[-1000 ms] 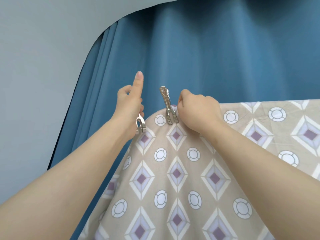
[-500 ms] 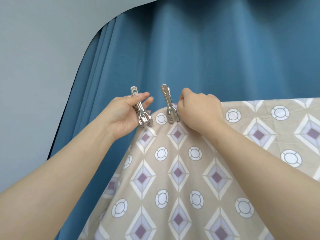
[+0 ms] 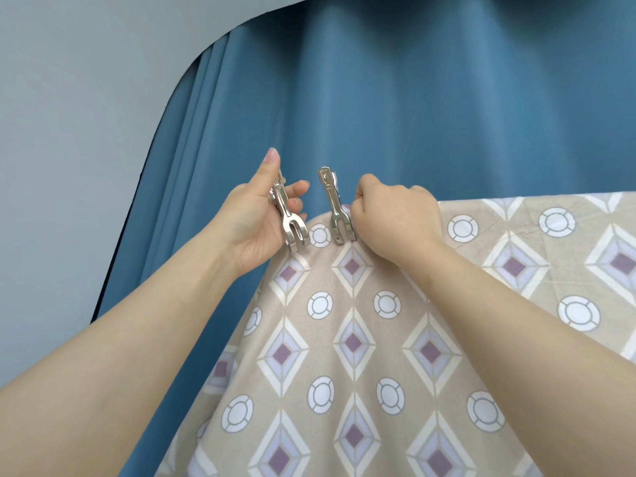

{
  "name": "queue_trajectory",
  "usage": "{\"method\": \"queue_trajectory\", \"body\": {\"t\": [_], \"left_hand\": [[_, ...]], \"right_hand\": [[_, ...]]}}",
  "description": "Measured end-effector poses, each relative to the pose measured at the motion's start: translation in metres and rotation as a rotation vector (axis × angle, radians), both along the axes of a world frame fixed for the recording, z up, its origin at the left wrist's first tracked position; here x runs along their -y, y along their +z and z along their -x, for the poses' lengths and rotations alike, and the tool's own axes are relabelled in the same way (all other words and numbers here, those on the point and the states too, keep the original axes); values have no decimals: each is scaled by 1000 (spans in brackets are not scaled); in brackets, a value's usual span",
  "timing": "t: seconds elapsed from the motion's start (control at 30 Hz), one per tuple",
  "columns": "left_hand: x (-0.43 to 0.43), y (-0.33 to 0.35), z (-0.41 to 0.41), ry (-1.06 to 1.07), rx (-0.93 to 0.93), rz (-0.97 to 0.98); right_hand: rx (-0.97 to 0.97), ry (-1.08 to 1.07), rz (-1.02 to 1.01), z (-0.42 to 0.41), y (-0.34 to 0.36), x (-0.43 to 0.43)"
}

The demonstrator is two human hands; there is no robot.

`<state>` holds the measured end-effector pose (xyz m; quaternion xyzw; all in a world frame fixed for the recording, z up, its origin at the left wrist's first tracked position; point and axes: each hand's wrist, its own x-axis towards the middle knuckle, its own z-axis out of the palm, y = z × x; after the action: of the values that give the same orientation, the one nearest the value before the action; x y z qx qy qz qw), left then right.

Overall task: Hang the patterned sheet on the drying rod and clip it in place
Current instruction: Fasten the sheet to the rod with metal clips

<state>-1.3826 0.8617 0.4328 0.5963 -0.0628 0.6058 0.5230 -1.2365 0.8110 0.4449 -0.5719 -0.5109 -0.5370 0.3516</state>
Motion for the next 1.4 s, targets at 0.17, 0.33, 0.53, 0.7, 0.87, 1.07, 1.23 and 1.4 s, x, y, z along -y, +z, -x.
{"method": "queue_trajectory", "body": {"t": [0.17,0.33,0.53,0.7,0.87,1.07,1.23,1.4], "left_hand": [[-3,1,1,33,-65,-73],[-3,3,2,97,49,-67],[-7,0,4,142,102,-78],[-7,5,8,212,104,-121],[-11,4,15,299,157,-88],[-20,-11,20,292,207,-17],[-26,-30,16,223,289,26],[-30,-40,15,193,395,88]], "right_hand": [[6,-7,-8,0,0,-2],[8,-2,-11,0,0,-1],[8,-1,-9,0,-1,-1],[14,-2,-13,-1,-1,-1],[14,-2,-16,1,-1,-2],[9,-2,-20,0,-1,-2],[12,-1,-29,1,-1,-2],[25,-5,-30,3,-1,-1]]}}
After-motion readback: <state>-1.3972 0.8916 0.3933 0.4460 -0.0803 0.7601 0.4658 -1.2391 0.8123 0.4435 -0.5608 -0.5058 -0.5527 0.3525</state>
